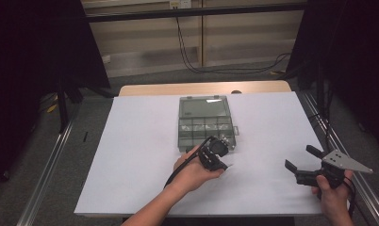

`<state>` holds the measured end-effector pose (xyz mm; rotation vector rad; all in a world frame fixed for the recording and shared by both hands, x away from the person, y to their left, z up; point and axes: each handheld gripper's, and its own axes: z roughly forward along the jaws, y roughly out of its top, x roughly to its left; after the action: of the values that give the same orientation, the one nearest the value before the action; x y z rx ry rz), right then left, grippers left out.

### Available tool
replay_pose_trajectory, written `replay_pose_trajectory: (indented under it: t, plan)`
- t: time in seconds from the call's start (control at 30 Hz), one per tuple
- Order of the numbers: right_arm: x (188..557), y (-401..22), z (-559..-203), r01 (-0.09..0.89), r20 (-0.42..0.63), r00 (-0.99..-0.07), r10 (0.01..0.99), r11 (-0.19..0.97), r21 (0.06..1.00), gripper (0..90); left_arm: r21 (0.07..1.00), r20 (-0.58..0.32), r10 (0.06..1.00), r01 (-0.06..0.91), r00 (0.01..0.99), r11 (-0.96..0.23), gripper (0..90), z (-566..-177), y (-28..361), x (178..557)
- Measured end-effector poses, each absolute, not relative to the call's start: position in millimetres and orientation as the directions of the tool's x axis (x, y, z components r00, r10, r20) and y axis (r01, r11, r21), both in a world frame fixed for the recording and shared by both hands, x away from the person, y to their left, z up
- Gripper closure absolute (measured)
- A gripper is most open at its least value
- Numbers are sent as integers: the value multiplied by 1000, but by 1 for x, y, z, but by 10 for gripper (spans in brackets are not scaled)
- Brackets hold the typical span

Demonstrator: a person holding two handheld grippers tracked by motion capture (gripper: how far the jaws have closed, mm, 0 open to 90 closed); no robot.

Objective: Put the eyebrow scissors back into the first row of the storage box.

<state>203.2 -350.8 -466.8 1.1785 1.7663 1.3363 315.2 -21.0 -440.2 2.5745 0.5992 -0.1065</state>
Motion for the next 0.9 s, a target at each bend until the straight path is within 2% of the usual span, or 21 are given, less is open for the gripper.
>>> replay_pose_trajectory:
  t: [0.9]
  plan:
    - [203, -348, -468, 285, 27, -417, 908, 103, 953, 12, 507, -177, 394, 427, 902, -749, 895, -411, 3, 349]
